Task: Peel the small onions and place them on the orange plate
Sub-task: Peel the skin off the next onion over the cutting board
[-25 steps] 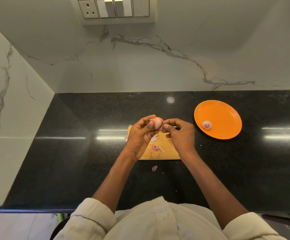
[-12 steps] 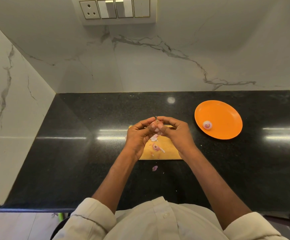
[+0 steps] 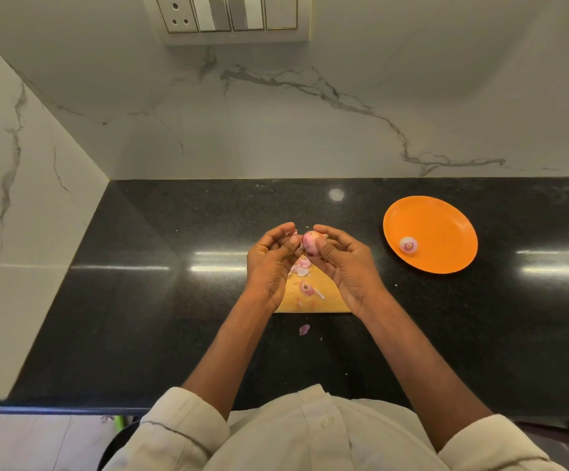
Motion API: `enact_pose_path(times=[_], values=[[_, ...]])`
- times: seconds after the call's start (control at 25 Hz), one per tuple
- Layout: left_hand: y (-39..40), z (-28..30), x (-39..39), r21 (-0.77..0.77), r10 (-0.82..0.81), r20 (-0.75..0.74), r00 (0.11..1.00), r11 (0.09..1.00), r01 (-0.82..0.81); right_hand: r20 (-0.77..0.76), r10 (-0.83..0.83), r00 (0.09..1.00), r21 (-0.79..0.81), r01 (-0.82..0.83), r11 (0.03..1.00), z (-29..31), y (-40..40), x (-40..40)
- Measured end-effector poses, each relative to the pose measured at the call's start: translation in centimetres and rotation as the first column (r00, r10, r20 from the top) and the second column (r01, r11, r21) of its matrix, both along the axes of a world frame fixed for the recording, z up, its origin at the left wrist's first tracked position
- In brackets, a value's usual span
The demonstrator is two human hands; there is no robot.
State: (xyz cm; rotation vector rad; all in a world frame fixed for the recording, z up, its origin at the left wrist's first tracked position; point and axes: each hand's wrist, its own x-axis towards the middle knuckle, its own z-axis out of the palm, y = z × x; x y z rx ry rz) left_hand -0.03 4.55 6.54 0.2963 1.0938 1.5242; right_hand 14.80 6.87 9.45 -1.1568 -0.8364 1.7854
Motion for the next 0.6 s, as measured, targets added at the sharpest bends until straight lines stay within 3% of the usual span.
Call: enact_pose_path(times=[0.16, 0.28, 0.44, 0.6], values=[[0.2, -0.3, 0.1, -0.022, -0.083, 0.001, 0.997, 0.996, 0.083, -0.021, -0.089, 0.996, -0.113, 0.086, 0.99, 0.2, 0.0, -0.1], [0.0, -0.5, 0.2, -0.043, -0.237, -0.004, 0.972, 0.971, 0.237, 0.041, -0.095, 0.995, -0.065, 0.097, 0.993, 0.2, -0.1, 0.1], [-0.2, -1.1, 0.1, -0.084, -0.302, -0.223, 0.927, 0.953, 0.29, 0.146, -0.111, 0.983, -0.03, 0.116, 0.993, 0.0, -0.2, 0.1], [-0.2, -1.4, -0.7, -0.104, -0.305, -0.382, 0.872, 0.952, 0.288, 0.11, -0.113, 0.987, -0.1, 0.124, 0.987, 0.1, 0.3, 0.4]])
